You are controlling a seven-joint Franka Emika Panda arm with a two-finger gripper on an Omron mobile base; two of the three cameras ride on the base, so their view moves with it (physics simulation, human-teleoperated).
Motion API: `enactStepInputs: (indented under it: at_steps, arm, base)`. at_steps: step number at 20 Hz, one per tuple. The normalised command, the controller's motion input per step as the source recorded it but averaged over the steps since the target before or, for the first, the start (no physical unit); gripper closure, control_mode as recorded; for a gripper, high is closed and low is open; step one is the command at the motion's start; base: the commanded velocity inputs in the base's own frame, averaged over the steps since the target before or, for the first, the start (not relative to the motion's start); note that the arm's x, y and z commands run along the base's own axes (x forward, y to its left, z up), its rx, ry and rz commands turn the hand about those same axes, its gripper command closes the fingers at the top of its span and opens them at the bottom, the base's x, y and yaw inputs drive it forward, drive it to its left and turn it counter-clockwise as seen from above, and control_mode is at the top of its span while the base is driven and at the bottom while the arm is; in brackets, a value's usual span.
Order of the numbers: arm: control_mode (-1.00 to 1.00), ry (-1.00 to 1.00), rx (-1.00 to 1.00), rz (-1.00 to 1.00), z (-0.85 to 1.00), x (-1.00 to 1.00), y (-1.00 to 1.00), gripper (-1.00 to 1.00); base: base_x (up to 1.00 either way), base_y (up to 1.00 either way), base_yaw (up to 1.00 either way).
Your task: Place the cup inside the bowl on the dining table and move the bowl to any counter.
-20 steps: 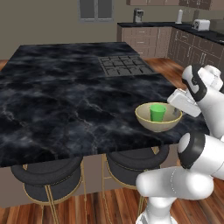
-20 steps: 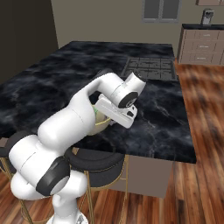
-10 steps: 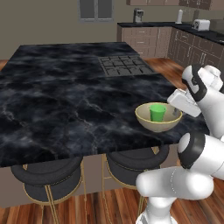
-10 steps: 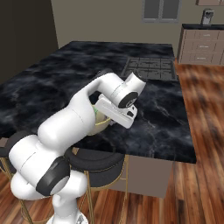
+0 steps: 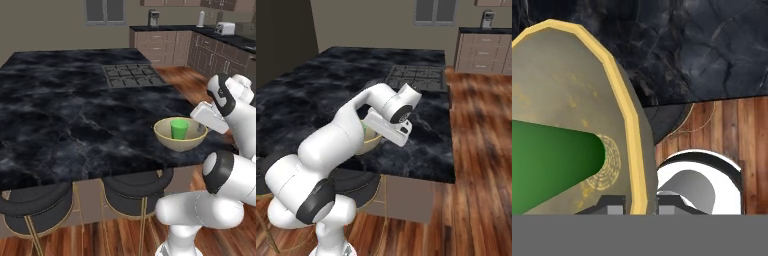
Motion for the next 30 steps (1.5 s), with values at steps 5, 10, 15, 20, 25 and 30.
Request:
enactStepInputs:
  at_steps: [5, 10, 15, 20, 25, 30]
  arm:
    - [1.0, 0.0, 0.0, 0.0, 0.0, 0.0, 0.0, 1.0]
    - [1.0, 0.0, 0.0, 0.0, 0.0, 0.0, 0.0, 1.0]
    - [1.0, 0.0, 0.0, 0.0, 0.0, 0.0, 0.0, 1.0]
    - [1.0, 0.0, 0.0, 0.0, 0.0, 0.0, 0.0, 1.0]
    - [1.0, 0.0, 0.0, 0.0, 0.0, 0.0, 0.0, 1.0]
    - [1.0, 0.0, 0.0, 0.0, 0.0, 0.0, 0.0, 1.0]
  base:
    - [0.0, -0.79, 0.0]
    - [0.0, -0.92, 0.0]
    - [0.0, -0.84, 0.0]
    - [0.0, -0.73, 0.0]
    - [0.02, -0.67, 0.0]
    - [0.05, -0.69, 0.0]
